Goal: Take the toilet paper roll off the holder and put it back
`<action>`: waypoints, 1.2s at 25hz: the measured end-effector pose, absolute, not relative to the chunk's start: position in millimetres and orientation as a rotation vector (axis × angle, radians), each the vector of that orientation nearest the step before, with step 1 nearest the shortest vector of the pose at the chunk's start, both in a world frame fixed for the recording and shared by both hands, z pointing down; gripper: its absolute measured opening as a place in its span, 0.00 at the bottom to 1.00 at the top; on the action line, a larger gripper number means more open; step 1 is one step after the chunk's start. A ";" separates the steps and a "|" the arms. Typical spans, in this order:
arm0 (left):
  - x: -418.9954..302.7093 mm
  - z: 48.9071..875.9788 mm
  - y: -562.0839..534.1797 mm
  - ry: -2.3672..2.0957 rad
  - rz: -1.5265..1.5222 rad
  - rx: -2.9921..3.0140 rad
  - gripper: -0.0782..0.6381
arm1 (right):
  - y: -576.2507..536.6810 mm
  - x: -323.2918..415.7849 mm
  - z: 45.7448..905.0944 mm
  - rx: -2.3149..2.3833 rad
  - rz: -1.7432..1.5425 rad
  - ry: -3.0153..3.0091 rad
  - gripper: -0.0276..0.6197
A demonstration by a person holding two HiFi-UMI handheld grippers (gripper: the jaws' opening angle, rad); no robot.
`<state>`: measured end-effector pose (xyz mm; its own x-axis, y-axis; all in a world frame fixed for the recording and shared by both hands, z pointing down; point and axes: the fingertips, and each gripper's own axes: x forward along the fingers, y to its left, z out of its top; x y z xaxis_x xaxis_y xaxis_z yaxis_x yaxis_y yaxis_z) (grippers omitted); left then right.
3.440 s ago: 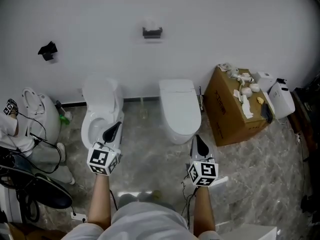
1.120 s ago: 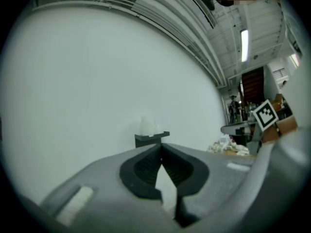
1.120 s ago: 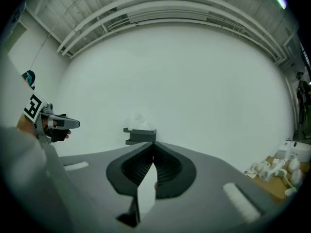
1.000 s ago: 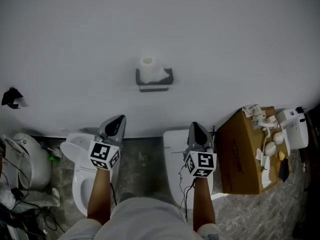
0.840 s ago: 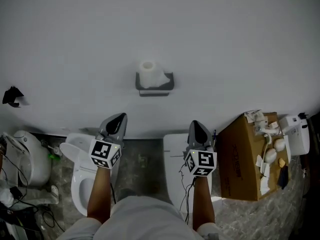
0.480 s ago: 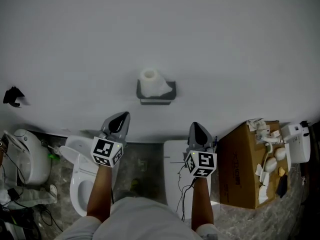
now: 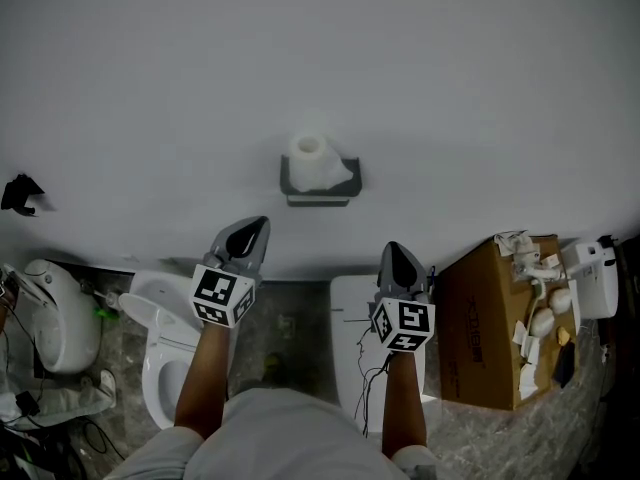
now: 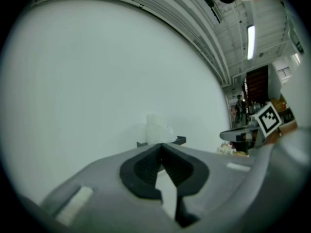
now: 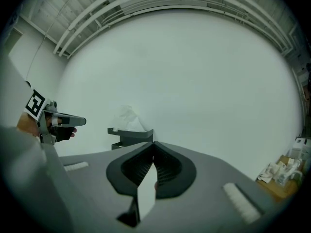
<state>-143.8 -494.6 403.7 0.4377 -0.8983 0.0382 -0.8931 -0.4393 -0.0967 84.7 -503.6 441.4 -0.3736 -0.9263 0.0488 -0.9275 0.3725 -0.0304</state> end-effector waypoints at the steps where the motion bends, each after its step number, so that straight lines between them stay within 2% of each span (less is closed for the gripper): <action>1: -143.0 402.4 -494.9 1.619 -0.126 -2.616 0.11 | -502.6 84.4 441.3 1.749 0.082 -2.579 0.05; 4: -141.2 398.4 -498.5 1.590 -0.115 -2.631 0.11 | -502.4 84.1 440.2 1.767 0.081 -2.568 0.05; 6: -139.3 398.0 -501.4 1.572 -0.120 -2.649 0.19 | -502.7 85.0 439.7 1.780 0.081 -2.562 0.05; 15: -129.0 393.6 -512.2 1.527 -0.102 -2.681 0.38 | -500.4 87.7 442.2 1.803 0.085 -2.541 0.05; 30: -116.8 384.2 -558.8 1.516 -0.106 -2.678 0.45 | -506.5 97.5 452.6 1.800 0.114 -2.521 0.05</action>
